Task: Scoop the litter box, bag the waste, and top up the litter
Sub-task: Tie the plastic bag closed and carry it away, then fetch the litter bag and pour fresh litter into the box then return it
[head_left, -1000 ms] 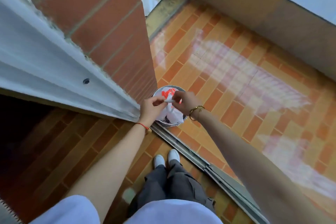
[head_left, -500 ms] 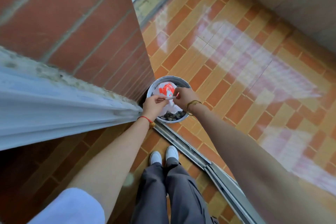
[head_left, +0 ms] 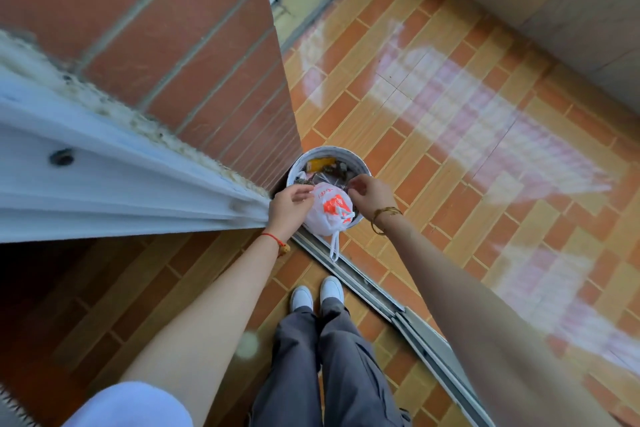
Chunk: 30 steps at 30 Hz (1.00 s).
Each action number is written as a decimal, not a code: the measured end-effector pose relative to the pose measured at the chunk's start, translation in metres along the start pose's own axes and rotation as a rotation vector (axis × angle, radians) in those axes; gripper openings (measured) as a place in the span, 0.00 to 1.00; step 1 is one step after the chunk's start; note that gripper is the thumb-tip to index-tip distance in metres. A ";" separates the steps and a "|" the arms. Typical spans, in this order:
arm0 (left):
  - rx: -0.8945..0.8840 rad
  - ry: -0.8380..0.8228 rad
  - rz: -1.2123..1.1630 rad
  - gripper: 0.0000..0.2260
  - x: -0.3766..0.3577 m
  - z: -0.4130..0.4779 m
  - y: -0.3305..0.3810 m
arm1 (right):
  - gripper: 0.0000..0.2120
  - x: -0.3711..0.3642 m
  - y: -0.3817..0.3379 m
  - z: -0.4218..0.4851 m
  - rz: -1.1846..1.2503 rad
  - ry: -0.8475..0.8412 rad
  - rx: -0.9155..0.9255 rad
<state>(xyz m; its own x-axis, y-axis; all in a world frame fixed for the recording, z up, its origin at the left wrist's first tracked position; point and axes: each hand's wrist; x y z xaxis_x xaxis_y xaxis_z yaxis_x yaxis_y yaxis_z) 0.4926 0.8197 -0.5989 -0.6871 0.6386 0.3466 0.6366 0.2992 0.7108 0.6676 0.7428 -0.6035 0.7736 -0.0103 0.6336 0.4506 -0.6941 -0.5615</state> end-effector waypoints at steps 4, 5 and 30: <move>-0.086 0.026 -0.021 0.09 0.023 -0.034 0.033 | 0.13 0.026 -0.024 -0.034 0.088 0.095 0.032; -0.108 0.036 -0.019 0.09 0.029 -0.043 0.041 | 0.13 0.033 -0.031 -0.044 0.105 0.115 0.044; -0.721 -0.003 0.507 0.12 0.068 -0.204 0.137 | 0.14 0.117 -0.070 -0.245 -0.151 0.425 0.200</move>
<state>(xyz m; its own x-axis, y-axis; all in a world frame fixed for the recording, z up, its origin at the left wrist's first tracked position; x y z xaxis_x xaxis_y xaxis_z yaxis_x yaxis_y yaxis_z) 0.4618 0.7597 -0.3526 -0.3802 0.5750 0.7244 0.4879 -0.5407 0.6852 0.6172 0.6135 -0.3600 0.4616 -0.2412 0.8537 0.6526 -0.5595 -0.5110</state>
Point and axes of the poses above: each hand's wrist, its own z-axis towards the middle knuckle, its own x-axis out of the back of the hand, y = z × x, and after that the axes turned 1 degree about x, right-handed
